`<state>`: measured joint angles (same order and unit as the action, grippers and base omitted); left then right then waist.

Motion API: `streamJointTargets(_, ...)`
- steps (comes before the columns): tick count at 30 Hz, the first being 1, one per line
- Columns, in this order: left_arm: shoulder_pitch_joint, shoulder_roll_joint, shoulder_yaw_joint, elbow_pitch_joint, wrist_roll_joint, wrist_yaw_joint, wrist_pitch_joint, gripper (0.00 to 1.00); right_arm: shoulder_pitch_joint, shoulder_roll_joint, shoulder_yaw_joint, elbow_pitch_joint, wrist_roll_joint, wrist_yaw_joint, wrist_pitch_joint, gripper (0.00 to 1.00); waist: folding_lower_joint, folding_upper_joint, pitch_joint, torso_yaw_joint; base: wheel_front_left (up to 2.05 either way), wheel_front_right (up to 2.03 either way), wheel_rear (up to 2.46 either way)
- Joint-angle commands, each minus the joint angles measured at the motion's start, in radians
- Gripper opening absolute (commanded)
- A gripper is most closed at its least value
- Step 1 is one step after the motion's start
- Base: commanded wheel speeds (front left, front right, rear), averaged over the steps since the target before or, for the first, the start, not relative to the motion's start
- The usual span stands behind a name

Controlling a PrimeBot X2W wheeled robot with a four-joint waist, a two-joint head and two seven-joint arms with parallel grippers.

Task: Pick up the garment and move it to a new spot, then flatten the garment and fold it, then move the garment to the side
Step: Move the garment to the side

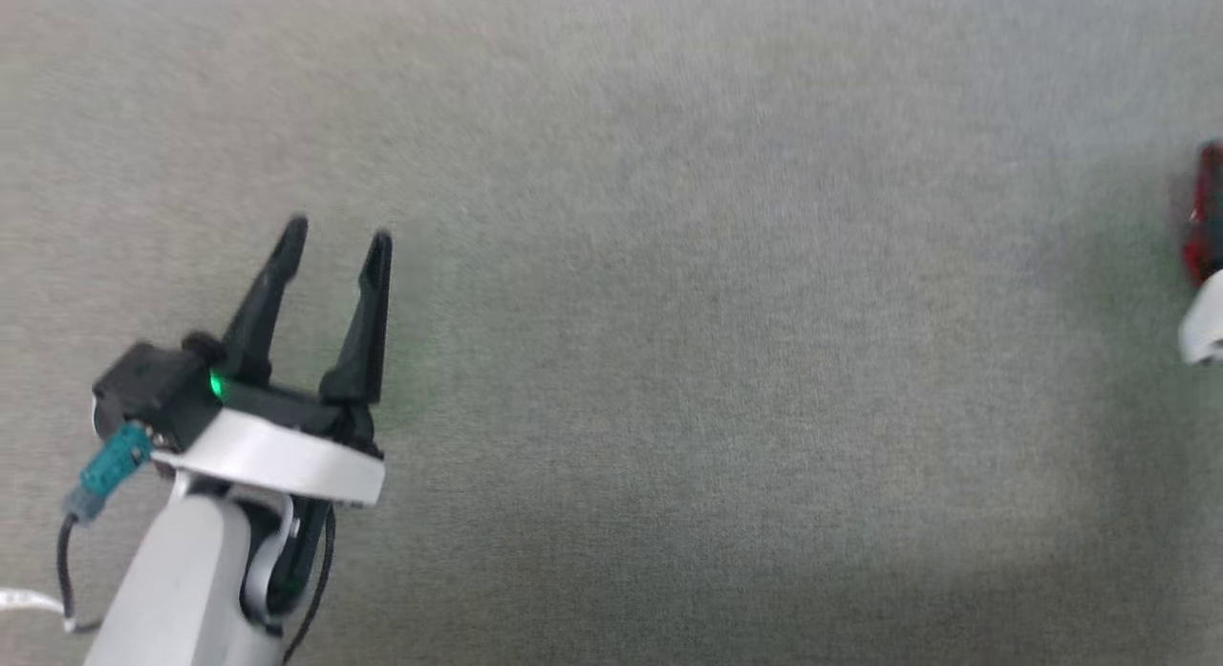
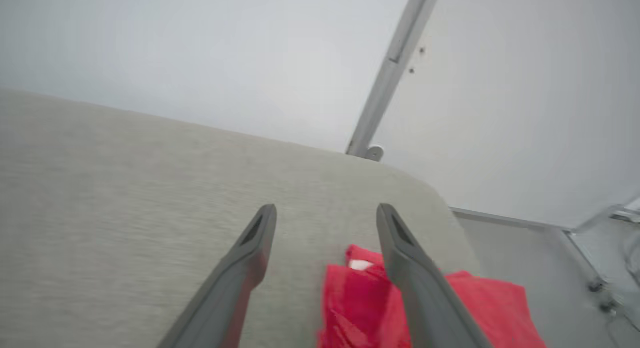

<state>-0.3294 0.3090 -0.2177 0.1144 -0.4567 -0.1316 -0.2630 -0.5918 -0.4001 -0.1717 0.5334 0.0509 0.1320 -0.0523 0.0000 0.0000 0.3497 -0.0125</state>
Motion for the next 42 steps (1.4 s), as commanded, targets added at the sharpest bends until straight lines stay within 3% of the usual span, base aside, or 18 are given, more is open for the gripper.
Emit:
streamJointTargets(1,0.029,-0.006,0.007,0.007,0.007,0.002,-0.002,1.0,0.031,0.014,0.026,-0.03,0.029,-0.003,0.007,1.0,0.0,0.0,-0.079,0.033,0.0,0.0,0.0)
streamJointTargets(12,0.21,-0.002,0.12,0.077,0.004,0.002,-0.002,1.0,0.262,0.101,0.208,-0.25,0.194,-0.003,-0.039,1.0,0.0,0.0,-0.22,0.017,0.0,0.0,0.0)
streamJointTargets(17,0.293,-0.008,0.161,0.079,0.009,0.002,-0.002,1.0,0.36,0.138,0.193,-0.282,0.223,-0.003,-0.074,1.0,0.0,0.0,-0.267,0.006,0.0,0.0,0.0)
streamJointTargets(32,0.472,-0.01,0.229,-0.022,0.022,0.002,-0.002,1.0,0.599,0.211,0.118,-0.454,0.206,-0.002,-0.024,1.0,0.0,0.0,-0.304,0.013,0.0,0.0,0.0)
streamJointTargets(42,0.487,-0.034,0.233,-0.046,0.034,0.002,-0.002,1.0,0.64,0.231,0.102,-0.499,0.213,-0.002,0.013,1.0,0.0,0.0,-0.311,0.02,0.0,0.0,0.0)
